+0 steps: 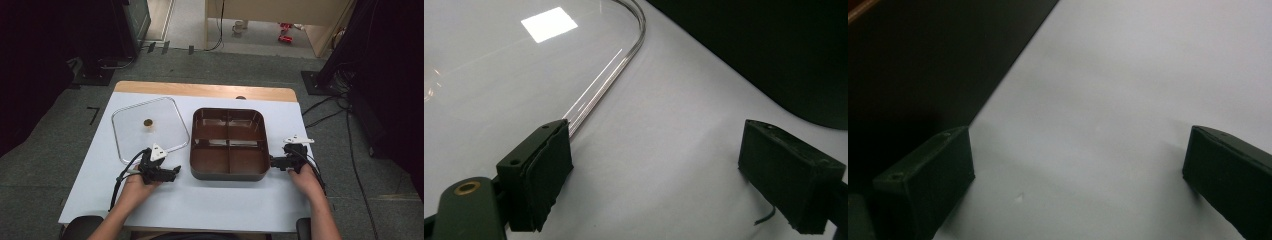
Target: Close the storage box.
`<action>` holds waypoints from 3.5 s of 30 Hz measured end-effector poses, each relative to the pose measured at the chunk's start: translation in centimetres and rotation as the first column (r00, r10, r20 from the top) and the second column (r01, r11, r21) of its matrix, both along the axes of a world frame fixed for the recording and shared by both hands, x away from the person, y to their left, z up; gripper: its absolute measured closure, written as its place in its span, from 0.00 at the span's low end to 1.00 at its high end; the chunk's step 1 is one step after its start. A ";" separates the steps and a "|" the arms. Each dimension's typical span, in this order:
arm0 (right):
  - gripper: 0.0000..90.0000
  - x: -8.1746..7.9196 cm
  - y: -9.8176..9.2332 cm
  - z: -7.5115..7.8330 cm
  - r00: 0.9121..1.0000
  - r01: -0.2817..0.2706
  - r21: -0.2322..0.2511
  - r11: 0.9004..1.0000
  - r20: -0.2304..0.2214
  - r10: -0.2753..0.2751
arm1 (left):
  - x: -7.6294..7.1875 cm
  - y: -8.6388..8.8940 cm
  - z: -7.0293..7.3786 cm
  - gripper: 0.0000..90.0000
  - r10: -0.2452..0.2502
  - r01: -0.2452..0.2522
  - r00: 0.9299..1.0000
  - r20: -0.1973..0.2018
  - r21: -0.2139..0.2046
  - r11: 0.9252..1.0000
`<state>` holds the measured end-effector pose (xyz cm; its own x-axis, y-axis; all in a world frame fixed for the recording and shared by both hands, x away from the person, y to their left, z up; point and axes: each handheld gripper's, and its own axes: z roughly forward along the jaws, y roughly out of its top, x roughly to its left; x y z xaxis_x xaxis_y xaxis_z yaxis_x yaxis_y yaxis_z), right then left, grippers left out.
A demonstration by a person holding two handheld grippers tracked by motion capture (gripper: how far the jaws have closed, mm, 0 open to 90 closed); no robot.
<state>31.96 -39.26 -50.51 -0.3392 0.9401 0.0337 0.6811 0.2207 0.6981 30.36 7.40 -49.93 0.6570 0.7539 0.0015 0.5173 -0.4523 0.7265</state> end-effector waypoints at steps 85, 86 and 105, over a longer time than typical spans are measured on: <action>0.00 0.0 0.0 0.0 1.000 0.000 0.001 1.000 0.002 0.000 | 7.7 4.6 7.8 0.28 -0.099 0.097 0.984 -0.145 -0.023 0.995; 0.00 0.0 0.0 0.0 1.000 0.000 0.001 1.000 0.002 0.000 | 7.9 4.7 7.8 0.29 -0.101 0.098 0.984 -0.146 -0.025 0.995; 0.00 0.0 0.0 0.0 1.000 -0.001 0.001 1.000 0.002 0.001 | 11.1 7.1 7.1 0.29 -0.021 0.015 0.993 -0.115 -0.050 0.999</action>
<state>31.97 -39.26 -50.53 -0.3399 0.9399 0.0338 0.6793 0.2205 0.7000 41.46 14.48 -42.78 0.6641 0.7392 -0.1116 0.5910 -0.4277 0.6839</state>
